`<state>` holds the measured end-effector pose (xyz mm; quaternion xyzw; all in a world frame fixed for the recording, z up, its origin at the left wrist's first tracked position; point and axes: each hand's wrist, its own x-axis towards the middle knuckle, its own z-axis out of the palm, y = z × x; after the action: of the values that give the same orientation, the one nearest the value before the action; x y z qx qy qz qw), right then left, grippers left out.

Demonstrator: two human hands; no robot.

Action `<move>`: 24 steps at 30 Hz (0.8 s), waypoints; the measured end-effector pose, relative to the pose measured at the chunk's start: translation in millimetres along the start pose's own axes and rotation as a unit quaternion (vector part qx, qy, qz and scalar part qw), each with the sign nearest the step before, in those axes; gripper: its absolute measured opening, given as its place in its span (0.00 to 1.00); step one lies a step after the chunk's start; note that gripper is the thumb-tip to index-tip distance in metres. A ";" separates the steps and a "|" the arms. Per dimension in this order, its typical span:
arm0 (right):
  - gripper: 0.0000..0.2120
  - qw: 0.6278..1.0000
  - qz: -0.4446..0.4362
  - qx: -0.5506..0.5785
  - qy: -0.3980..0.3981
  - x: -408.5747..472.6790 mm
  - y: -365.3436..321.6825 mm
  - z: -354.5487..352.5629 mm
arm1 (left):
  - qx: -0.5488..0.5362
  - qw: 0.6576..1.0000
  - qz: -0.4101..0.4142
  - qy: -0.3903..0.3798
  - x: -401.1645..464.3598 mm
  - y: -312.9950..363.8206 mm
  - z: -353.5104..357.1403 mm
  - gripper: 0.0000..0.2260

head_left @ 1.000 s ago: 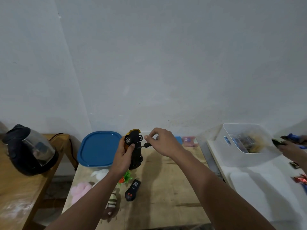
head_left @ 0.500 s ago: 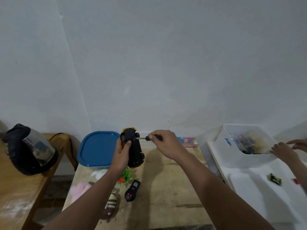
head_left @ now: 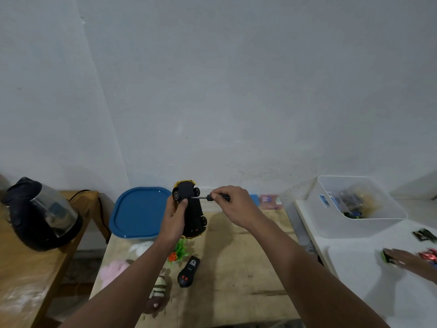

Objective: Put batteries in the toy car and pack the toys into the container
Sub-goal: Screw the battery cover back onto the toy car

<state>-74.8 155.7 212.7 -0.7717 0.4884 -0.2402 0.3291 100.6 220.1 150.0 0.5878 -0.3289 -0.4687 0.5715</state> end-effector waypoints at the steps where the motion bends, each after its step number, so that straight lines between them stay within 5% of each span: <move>1: 0.11 1.000 0.002 0.002 0.000 0.2 0.2 0.2 | 0.000 1.000 0.001 -0.001 0.4 -0.3 0.1 0.12; 11: 0.10 1.000 -0.010 -0.029 0.001 2.3 0.2 -0.1 | 0.020 1.000 0.017 -0.007 2.7 -1.0 0.2 0.11; 24: 0.14 0.997 -0.017 -0.068 -0.026 3.6 -6.2 4.7 | 0.131 0.980 0.147 0.015 -2.5 -6.8 -1.2 0.15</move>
<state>-66.3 155.5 214.4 -0.8066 0.4813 -0.1921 0.2844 99.8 223.7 143.6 0.6094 -0.4619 -0.3238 0.5572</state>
